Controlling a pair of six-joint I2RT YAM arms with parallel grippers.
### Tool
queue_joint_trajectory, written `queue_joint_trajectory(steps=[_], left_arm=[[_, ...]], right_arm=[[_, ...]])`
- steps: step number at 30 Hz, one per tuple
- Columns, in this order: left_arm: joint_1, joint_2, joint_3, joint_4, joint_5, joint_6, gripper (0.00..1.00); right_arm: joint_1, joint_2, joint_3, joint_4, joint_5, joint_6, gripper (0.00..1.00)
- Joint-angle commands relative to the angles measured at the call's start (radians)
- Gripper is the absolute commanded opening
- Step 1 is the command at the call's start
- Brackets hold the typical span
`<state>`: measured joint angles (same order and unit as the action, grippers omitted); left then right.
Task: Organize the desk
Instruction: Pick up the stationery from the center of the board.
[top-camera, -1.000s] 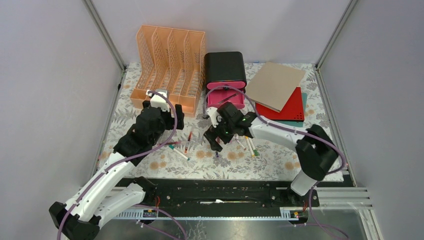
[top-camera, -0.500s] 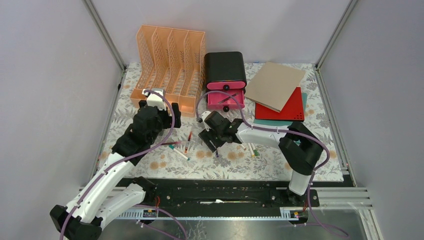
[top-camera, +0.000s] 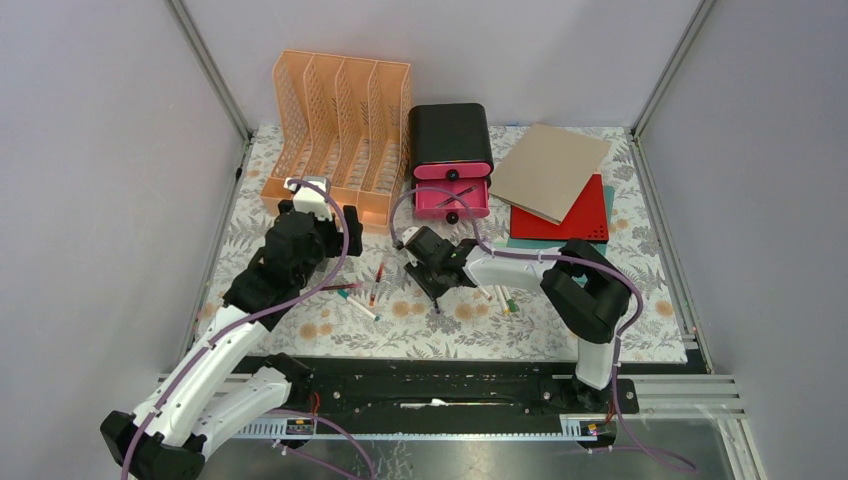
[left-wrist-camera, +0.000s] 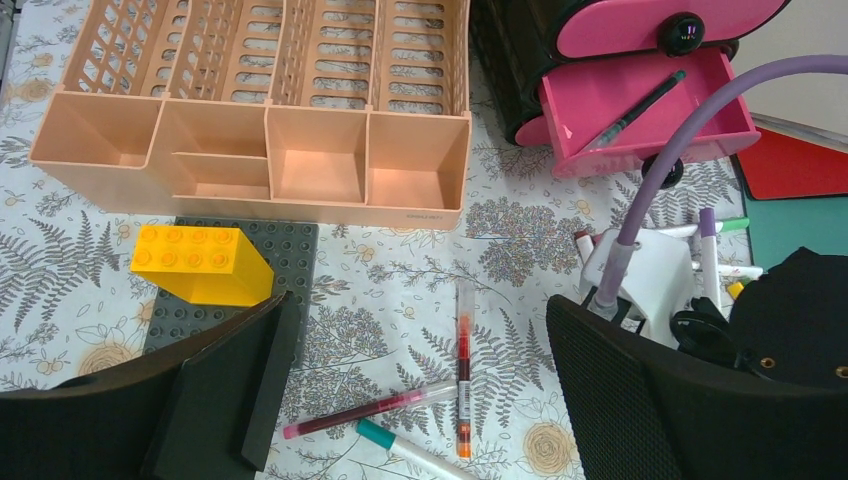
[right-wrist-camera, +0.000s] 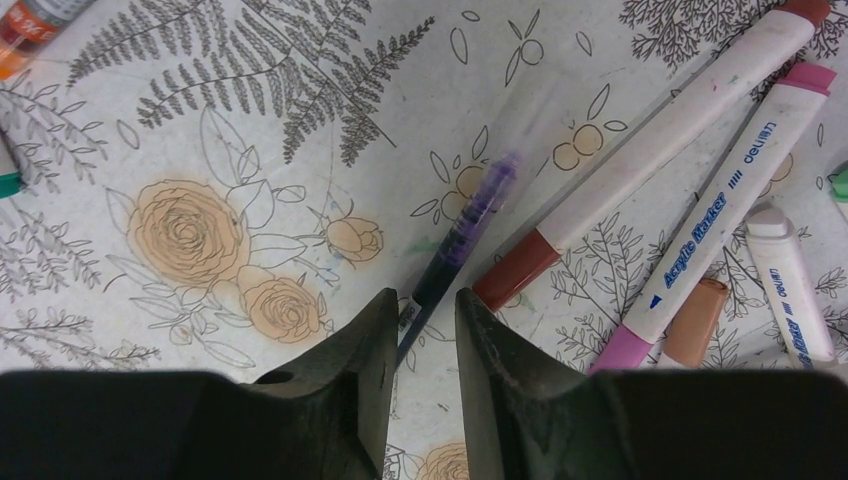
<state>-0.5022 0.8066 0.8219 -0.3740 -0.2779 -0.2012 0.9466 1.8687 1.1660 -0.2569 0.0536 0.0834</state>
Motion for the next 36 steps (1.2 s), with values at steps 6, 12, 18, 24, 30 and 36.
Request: queue_joint_trajectory(steps=[6, 12, 18, 24, 30, 36], left_arm=[[0.009, -0.005, 0.001, 0.016, 0.024, 0.008, 0.99], [0.011, -0.006, 0.0, 0.015, 0.03, 0.008, 0.99], [0.013, -0.005, 0.001, 0.016, 0.033, 0.007, 0.99], [0.017, -0.007, 0.0, 0.016, 0.034, 0.006, 0.99], [0.016, -0.011, 0.0, 0.016, 0.033, 0.006, 0.99], [0.02, -0.009, 0.0, 0.017, 0.037, 0.004, 0.99]], right_arm=[[0.015, 0.041, 0.054, -0.028, 0.028, -0.036, 0.27], [0.025, 0.068, 0.071, -0.057, 0.05, -0.072, 0.22], [0.033, 0.076, 0.084, -0.079, 0.077, -0.111, 0.12], [0.033, 0.055, 0.107, -0.112, -0.002, -0.131, 0.0], [0.031, 0.008, 0.131, -0.145, -0.051, -0.174, 0.0], [0.032, -0.049, 0.13, -0.149, -0.044, -0.231, 0.0]])
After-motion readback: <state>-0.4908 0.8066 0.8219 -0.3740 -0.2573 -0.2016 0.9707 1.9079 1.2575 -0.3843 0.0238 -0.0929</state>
